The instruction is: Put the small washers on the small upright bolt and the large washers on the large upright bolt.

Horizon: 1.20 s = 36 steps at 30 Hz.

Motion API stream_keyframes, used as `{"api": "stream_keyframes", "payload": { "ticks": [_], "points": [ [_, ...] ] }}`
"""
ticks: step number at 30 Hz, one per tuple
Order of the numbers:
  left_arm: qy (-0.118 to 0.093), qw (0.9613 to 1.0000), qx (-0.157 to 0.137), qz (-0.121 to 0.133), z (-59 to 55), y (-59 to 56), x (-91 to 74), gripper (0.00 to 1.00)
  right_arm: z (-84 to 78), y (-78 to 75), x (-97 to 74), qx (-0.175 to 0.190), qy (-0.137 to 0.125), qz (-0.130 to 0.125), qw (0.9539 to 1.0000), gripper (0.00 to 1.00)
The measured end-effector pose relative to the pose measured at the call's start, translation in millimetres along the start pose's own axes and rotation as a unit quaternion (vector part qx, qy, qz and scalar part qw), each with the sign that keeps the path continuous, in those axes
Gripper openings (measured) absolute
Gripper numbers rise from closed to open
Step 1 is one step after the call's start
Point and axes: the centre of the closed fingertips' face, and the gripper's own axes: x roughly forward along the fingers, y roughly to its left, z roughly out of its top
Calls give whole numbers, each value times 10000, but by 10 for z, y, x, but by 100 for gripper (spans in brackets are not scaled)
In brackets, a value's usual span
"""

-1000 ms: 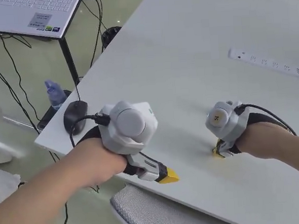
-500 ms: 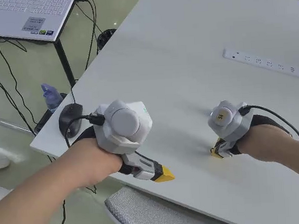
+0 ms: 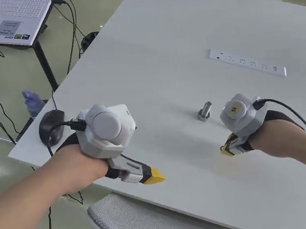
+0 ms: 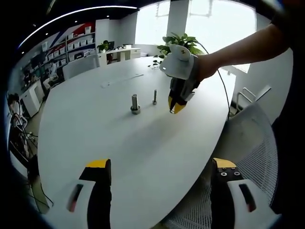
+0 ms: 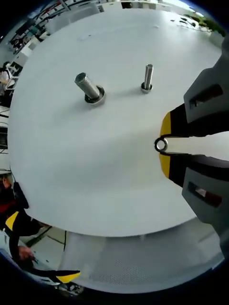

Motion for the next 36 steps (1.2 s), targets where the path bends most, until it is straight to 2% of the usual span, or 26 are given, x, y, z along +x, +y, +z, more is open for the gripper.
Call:
{"api": "stream_keyframes", "payload": {
  "ticks": [4,9,13,16,24,32,36],
  "points": [
    [17,10000,39,30,0,8,20,92,-114,-63,-125,26,-8,-9,10000,12],
    [-49,9999,-109,60,0,33,30,95,-230,-161,-230,87,-28,-70,9999,12],
    [-89,9998,-146,87,10,44,39,99,-253,-222,-269,120,-59,-91,9999,12],
    [-57,9997,-153,201,-1,82,35,100,-214,-272,-300,183,-128,-104,9997,12],
    [48,9998,-167,120,-51,53,42,100,-51,-501,-386,201,-228,-206,9993,12],
    [26,9998,-190,91,-12,67,33,98,89,-695,-453,199,-301,-306,9989,12],
    [62,9998,-177,95,-30,77,32,97,157,-776,-479,179,-320,-343,9987,12]
  ]
}}
